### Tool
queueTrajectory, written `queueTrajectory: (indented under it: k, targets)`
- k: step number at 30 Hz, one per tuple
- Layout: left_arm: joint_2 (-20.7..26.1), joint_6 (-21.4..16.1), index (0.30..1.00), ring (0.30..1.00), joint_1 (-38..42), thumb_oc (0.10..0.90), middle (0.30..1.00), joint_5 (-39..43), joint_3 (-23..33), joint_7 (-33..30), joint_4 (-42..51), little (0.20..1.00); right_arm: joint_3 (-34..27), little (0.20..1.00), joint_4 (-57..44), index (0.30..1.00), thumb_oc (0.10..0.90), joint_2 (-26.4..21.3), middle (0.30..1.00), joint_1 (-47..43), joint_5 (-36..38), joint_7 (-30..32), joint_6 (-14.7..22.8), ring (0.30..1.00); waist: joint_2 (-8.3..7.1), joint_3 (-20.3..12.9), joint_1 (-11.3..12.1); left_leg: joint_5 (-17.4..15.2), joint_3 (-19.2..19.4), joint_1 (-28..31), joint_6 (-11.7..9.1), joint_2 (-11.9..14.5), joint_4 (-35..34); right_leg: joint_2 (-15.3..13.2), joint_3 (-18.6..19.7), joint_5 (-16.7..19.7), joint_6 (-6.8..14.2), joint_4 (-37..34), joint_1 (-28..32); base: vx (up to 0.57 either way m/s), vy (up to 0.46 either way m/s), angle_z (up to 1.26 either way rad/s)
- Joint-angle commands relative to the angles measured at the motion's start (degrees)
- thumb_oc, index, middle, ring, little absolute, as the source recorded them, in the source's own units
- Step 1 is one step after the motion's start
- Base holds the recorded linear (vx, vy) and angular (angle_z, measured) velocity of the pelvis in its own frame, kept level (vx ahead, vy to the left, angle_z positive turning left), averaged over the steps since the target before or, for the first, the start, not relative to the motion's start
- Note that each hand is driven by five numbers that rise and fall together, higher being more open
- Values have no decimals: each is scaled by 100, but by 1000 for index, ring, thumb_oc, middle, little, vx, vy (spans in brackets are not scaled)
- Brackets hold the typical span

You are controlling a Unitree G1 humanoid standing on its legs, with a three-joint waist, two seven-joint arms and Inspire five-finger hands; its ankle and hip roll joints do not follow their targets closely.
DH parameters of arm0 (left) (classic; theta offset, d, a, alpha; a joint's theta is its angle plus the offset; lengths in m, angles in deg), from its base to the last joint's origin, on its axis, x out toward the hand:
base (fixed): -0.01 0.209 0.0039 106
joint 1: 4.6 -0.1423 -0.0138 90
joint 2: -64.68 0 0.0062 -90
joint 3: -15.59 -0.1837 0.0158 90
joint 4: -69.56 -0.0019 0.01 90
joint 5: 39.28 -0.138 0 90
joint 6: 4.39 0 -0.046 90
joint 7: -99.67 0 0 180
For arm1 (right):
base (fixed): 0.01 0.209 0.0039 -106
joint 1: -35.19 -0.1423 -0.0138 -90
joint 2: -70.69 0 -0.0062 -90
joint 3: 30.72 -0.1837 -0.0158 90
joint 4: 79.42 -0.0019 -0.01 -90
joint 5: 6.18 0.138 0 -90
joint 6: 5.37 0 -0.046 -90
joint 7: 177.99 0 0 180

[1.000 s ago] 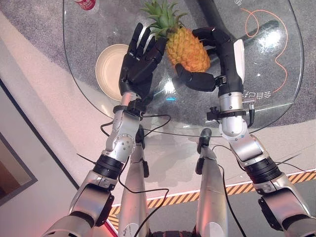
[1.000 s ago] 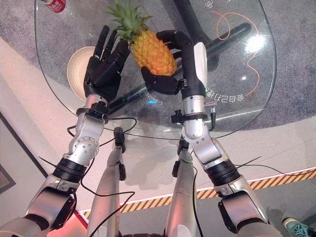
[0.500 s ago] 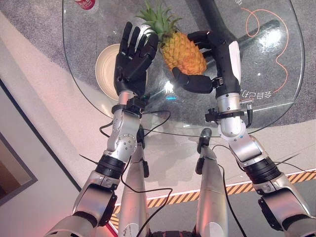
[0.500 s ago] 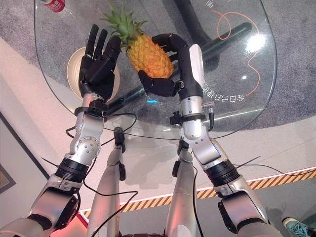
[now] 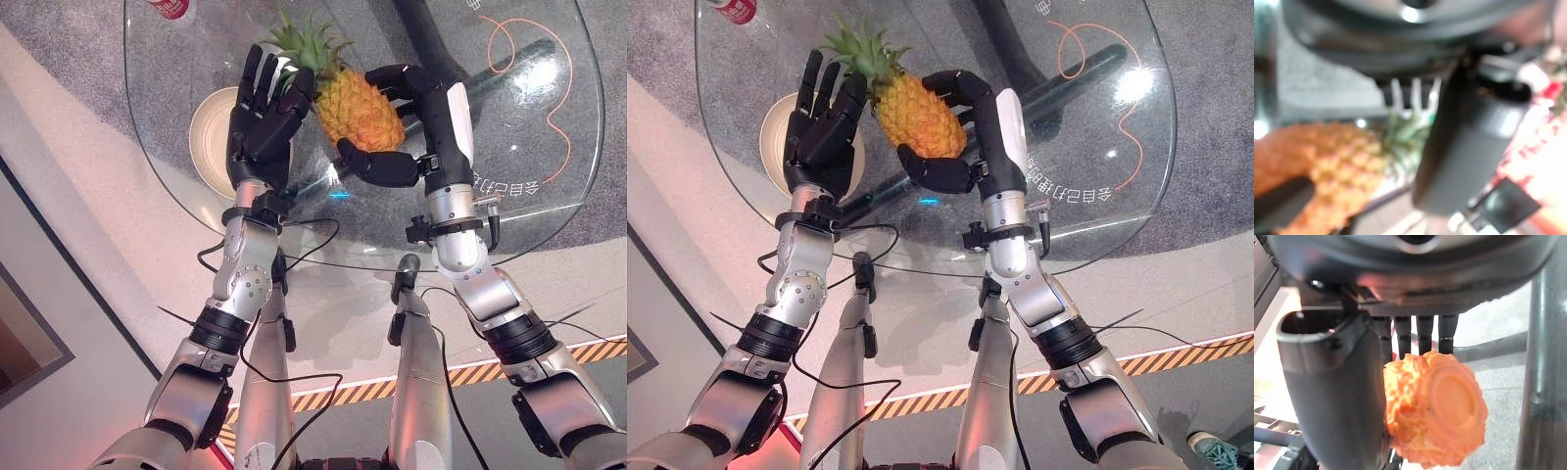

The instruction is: Pick up the fruit to the plate

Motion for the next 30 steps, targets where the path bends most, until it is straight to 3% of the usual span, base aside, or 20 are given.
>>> queueTrajectory:
  k: [1, 30]
  targets:
    - [25, -151, 900, 900, 807, 800, 900, -199, -33, 477, 775, 900, -36, 200, -1101, 300, 100, -12, 300, -898, -169, -2, 527, 300, -114, -80, 39, -461, 79, 165, 139, -99, 330, 91, -413, 598, -149, -866, 383, 0, 0, 0]
    - [75, 8, 900, 900, 913, 800, 900, 504, -216, 902, 659, 900, 348, 200, -1244, 300, 100, -144, 300, -1157, -38, -711, 830, 300, -108, -80, 49, -426, 89, 165, 118, -93, 306, 74, -446, 633, -129, -913, 400, 0, 0, 0]
